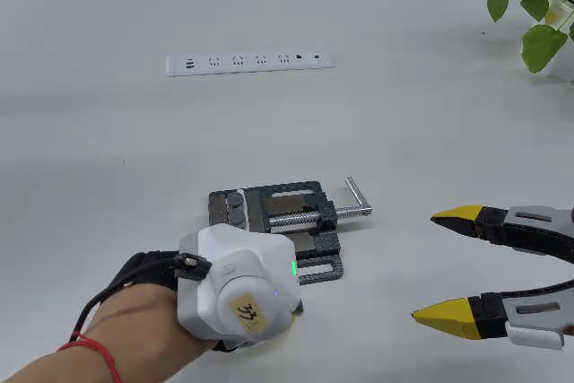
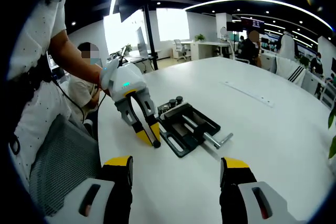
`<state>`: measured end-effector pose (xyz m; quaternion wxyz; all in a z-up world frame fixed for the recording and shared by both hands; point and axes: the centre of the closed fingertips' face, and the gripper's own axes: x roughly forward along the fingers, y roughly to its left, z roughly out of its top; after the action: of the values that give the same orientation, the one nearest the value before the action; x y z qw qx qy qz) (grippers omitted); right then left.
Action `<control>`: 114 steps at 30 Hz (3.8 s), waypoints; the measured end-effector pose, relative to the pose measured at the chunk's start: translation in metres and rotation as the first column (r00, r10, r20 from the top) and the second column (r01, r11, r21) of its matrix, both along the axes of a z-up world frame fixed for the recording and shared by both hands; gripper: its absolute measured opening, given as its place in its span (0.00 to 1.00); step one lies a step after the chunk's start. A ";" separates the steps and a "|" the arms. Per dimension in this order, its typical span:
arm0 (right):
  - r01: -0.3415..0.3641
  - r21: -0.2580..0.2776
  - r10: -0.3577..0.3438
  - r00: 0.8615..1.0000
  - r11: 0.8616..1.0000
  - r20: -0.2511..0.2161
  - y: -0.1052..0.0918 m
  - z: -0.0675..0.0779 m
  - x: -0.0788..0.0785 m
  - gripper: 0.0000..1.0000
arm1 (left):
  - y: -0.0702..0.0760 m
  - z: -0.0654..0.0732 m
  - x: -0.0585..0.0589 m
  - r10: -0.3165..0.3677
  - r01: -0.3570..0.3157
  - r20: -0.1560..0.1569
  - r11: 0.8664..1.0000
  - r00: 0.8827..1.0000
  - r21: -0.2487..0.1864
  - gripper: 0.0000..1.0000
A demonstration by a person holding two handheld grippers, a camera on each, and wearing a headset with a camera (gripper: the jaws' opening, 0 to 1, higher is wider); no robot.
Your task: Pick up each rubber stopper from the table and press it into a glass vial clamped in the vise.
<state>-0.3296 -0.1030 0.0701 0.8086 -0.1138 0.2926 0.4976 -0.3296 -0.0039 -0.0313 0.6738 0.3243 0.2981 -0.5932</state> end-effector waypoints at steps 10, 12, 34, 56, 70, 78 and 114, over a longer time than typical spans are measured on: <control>0.003 0.003 -0.003 1.000 1.000 -0.001 0.000 -0.001 -0.001 0.65 | -0.002 0.001 0.001 0.019 -0.019 -0.008 1.000 1.000 -0.008 0.05; 0.004 0.005 -0.004 1.000 1.000 -0.003 0.001 -0.001 -0.002 0.65 | -0.002 0.001 0.001 0.024 -0.024 -0.012 1.000 1.000 -0.009 0.05; -0.019 0.013 0.020 1.000 1.000 -0.023 0.014 0.003 -0.006 0.64 | -0.004 0.018 -0.001 0.098 -0.103 -0.057 0.990 0.994 -0.091 0.04; -0.196 0.099 0.203 0.976 0.976 -0.074 0.077 0.056 -0.009 0.46 | 0.019 0.120 -0.014 0.257 -0.286 -0.126 0.879 0.958 -0.381 0.04; -0.422 0.105 0.433 0.892 0.901 -0.131 0.126 0.079 -0.037 0.25 | 0.033 0.163 -0.033 0.278 -0.308 -0.135 0.809 0.951 -0.502 0.04; -0.503 0.088 0.511 0.845 0.860 -0.156 0.143 0.081 -0.050 0.17 | 0.038 0.174 -0.041 0.280 -0.306 -0.132 0.788 0.951 -0.534 0.04; -0.620 0.063 0.619 0.762 0.782 -0.190 0.154 0.087 -0.064 0.07 | 0.044 0.186 -0.050 0.238 -0.277 -0.143 0.775 0.961 -0.569 0.04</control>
<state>-0.3936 0.0505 0.1576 0.5651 -0.1547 0.3191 0.7449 -0.3799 0.0401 0.1546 0.8055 0.0393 0.1642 -0.5680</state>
